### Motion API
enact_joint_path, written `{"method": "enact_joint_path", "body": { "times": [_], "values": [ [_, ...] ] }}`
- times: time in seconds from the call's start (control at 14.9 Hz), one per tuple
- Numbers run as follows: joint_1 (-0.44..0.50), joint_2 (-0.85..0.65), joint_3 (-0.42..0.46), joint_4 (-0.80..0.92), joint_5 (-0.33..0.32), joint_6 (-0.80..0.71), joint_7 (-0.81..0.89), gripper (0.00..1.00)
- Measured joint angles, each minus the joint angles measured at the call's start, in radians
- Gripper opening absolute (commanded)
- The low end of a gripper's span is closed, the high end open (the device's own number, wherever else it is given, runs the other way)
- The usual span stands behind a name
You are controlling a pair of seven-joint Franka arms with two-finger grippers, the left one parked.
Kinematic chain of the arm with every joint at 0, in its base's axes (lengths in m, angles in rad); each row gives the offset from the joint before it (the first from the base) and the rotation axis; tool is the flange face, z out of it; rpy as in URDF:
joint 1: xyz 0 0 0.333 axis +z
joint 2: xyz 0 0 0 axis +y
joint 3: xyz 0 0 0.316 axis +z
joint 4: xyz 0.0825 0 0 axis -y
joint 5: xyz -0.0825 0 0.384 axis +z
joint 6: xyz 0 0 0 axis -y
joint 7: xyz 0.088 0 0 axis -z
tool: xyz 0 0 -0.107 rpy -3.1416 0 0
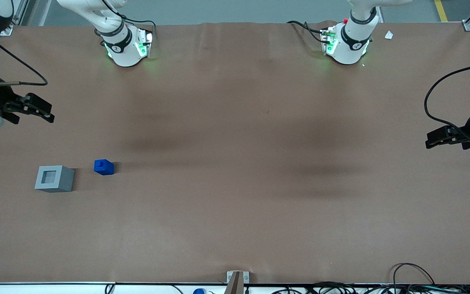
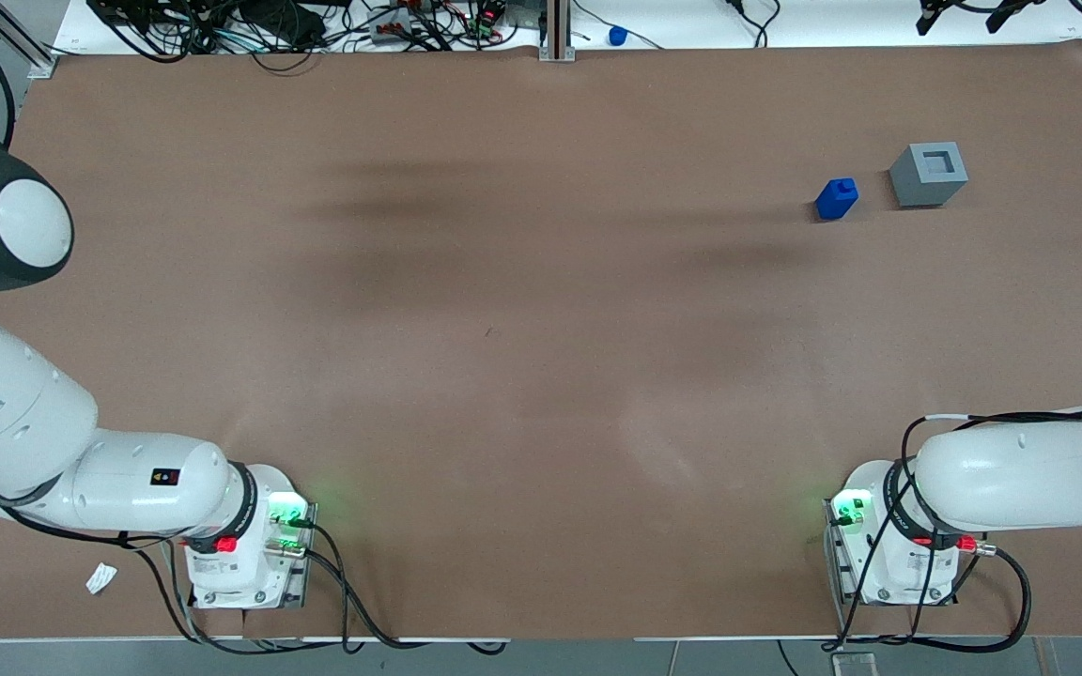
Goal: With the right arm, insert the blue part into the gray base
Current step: 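Move the open right gripper down toward the blue block, then close the right gripper on the blue block and lift it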
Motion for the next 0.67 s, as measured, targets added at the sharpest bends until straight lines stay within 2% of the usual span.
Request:
{"method": "enact_joint_path", "body": {
  "times": [0.67],
  "values": [
    [-0.007,0.16,-0.008,-0.158,-0.002,0.244,-0.001,1.0]
  ]
}}
